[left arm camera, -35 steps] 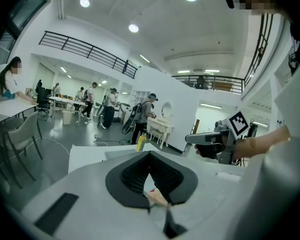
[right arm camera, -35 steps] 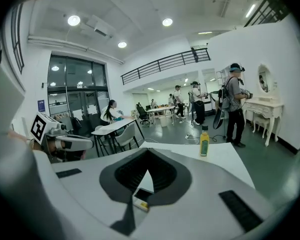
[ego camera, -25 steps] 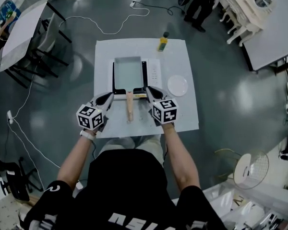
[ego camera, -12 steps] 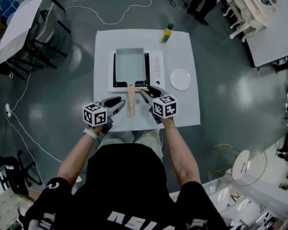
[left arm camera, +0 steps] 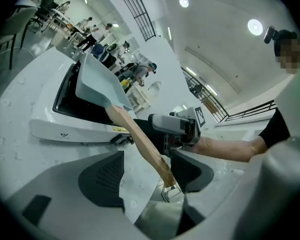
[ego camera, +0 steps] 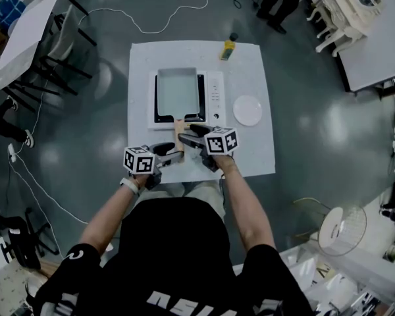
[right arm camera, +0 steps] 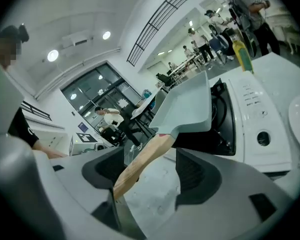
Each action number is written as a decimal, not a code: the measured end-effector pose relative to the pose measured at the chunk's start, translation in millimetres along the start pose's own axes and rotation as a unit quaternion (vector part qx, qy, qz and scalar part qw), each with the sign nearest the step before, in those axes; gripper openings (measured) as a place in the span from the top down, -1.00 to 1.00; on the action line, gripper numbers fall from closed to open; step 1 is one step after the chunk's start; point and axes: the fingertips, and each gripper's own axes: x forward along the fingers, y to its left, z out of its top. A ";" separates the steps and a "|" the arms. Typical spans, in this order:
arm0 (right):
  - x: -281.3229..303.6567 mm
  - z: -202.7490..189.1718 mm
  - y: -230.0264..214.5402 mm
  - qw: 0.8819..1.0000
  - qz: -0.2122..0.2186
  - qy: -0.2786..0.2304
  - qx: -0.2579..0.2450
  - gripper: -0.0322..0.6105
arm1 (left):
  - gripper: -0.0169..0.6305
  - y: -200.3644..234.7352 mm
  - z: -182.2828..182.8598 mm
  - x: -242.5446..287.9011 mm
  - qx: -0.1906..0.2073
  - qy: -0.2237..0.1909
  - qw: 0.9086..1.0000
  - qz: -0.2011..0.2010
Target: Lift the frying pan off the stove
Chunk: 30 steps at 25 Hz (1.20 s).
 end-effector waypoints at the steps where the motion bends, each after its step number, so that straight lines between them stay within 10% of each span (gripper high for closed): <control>1: 4.6 -1.4 0.0 1.000 0.012 0.003 0.012 -0.04 | 0.10 0.7 -2.4 2.7 -0.005 0.002 1.000 -0.004; 21: 55.1 -5.3 14.7 0.976 0.161 0.071 0.129 -0.05 | 0.17 -9.5 -8.2 26.0 -0.073 0.007 0.994 -0.080; 30: 56.9 -8.4 12.3 0.966 0.181 0.063 0.172 0.29 | 0.45 -15.1 -14.4 25.9 -0.076 0.013 0.993 -0.094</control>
